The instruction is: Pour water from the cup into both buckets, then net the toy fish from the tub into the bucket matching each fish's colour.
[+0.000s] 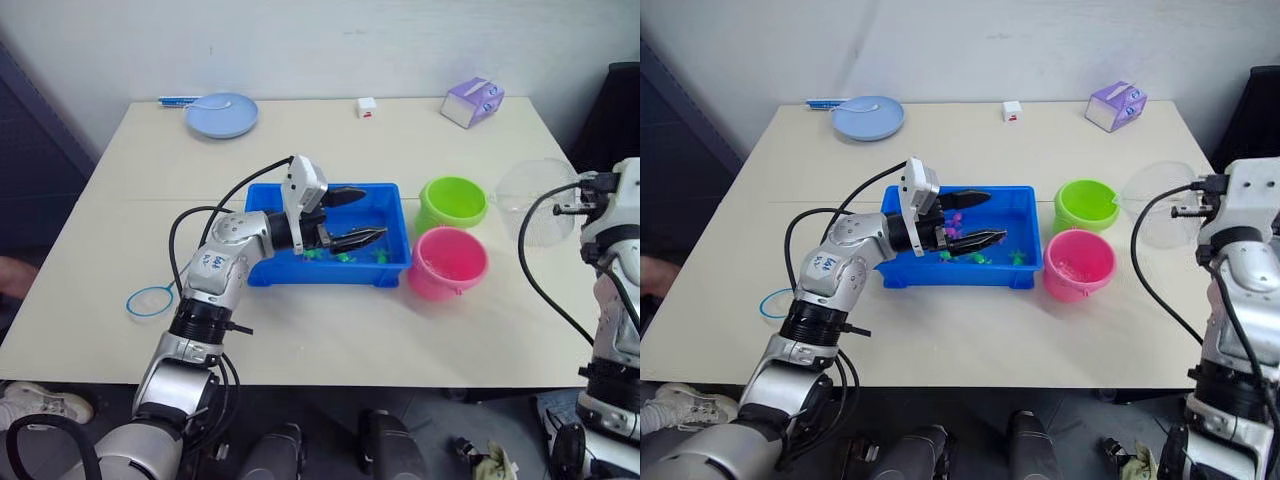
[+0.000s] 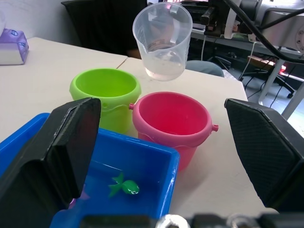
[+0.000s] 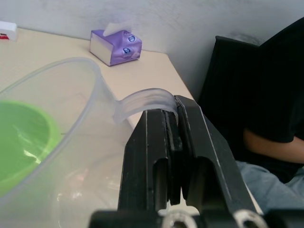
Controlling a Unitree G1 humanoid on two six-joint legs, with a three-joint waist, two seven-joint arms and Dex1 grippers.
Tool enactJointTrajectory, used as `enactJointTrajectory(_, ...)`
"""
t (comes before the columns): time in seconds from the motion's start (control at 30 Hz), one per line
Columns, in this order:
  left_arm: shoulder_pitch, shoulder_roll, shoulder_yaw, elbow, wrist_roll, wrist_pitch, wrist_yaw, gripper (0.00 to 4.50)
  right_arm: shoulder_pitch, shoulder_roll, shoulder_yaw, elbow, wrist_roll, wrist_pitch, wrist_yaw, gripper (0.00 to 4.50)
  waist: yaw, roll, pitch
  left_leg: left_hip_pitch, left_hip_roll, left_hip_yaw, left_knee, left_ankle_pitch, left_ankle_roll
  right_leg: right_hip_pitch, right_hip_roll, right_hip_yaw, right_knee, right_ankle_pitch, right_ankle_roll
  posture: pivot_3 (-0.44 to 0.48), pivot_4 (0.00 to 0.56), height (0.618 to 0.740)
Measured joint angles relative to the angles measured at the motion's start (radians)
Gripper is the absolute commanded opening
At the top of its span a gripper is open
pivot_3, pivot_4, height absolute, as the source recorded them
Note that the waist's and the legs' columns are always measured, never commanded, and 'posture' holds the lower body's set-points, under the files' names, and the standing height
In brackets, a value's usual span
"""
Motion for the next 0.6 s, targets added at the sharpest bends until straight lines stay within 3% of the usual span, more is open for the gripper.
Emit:
enactJointTrajectory(0.33, -0.006, -0.004, 0.009, 0.02, 0.015, -0.021, 0.008, 4.5, -0.201, -0.114, 0.26, 0.337, -0.202, -0.269, -0.02, 0.7, -0.009, 0.0, 0.0, -0.001, 0.0, 0.0, 0.0, 0.0, 0.0, -0.001, 0.0, -0.001, 0.0, 0.0, 0.0, 0.0, 0.15, 0.74)
enactJointTrajectory(0.6, -0.006, -0.002, 0.014, 0.028, 0.018, -0.021, 0.018, 4.5, -0.253, -0.189, 0.434, 0.43, -0.394, -0.473, -0.036, 0.7, -0.019, 0.0, 0.0, -0.002, 0.0, 0.0, -0.001, 0.0, 0.0, -0.002, 0.0, -0.001, 0.0, 0.0, 0.0, 0.0, 0.15, 0.74)
